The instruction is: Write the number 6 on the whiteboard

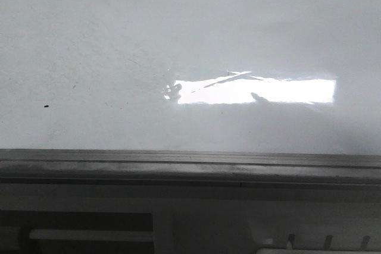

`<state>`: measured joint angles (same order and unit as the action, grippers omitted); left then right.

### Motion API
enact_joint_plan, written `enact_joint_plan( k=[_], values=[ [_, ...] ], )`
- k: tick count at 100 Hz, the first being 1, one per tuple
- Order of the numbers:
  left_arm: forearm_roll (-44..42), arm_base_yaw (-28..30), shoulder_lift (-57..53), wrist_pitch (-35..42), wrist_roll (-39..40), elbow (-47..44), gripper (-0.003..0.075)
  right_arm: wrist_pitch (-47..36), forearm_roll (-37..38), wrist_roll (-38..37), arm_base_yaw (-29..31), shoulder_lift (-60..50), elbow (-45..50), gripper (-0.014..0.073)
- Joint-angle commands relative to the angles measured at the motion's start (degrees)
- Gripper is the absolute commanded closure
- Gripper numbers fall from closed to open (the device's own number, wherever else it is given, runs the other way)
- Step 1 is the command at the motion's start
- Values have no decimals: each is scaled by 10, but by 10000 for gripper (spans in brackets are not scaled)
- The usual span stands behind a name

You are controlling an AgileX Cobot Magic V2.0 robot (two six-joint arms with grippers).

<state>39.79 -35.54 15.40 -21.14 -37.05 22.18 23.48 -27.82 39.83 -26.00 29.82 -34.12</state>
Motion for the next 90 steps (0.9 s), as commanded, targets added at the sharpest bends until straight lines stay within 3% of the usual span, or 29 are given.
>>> enact_joint_plan(
  k=[1, 20, 90],
  values=[
    [14, 2, 4, 37, 4, 15, 739, -76, -7, -2, 3, -3, 3, 636],
    [13, 2, 4, 37, 4, 15, 739, -78, -24, -2, 3, 39, 6, 636],
    [14, 2, 4, 32, 3, 15, 739, -227, -24, -2, 3, 177, 6, 636]
  ],
)
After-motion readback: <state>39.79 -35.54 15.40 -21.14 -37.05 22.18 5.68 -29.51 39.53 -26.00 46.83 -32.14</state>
